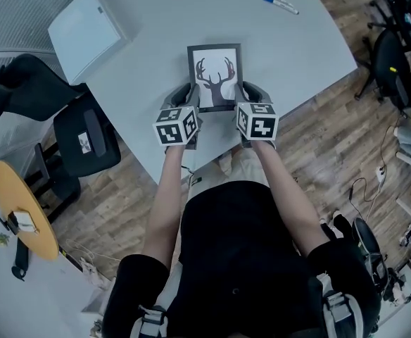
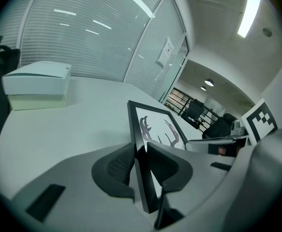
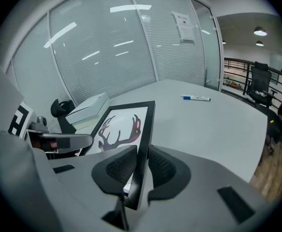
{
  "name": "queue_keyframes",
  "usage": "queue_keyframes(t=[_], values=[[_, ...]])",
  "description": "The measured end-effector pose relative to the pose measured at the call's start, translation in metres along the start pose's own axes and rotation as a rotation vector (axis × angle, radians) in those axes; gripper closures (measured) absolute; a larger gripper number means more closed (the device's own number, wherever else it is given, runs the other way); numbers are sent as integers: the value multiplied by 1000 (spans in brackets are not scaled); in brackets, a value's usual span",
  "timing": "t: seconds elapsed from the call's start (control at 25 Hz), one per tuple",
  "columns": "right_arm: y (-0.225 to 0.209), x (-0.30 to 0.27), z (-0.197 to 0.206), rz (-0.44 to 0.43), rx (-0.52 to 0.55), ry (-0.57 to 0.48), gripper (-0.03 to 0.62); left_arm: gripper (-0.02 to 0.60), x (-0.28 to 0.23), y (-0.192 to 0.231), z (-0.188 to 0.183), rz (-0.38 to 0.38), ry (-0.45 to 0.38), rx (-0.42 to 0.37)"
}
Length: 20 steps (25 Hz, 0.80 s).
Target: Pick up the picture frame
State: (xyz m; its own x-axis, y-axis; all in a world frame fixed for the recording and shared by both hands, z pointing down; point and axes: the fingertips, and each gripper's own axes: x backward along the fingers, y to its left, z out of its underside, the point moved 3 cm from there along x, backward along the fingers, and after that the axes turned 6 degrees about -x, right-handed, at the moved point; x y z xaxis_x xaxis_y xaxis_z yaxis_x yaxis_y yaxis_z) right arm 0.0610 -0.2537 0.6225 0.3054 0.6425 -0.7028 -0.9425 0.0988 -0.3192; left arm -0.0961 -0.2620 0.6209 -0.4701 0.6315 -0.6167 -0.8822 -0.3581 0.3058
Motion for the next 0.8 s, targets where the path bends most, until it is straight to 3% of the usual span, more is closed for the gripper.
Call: queue_keyframes(t=[0.8], values=[[124,111,-144,-114,192,-430,505,492,150,0,-165,-35,-418,-157]])
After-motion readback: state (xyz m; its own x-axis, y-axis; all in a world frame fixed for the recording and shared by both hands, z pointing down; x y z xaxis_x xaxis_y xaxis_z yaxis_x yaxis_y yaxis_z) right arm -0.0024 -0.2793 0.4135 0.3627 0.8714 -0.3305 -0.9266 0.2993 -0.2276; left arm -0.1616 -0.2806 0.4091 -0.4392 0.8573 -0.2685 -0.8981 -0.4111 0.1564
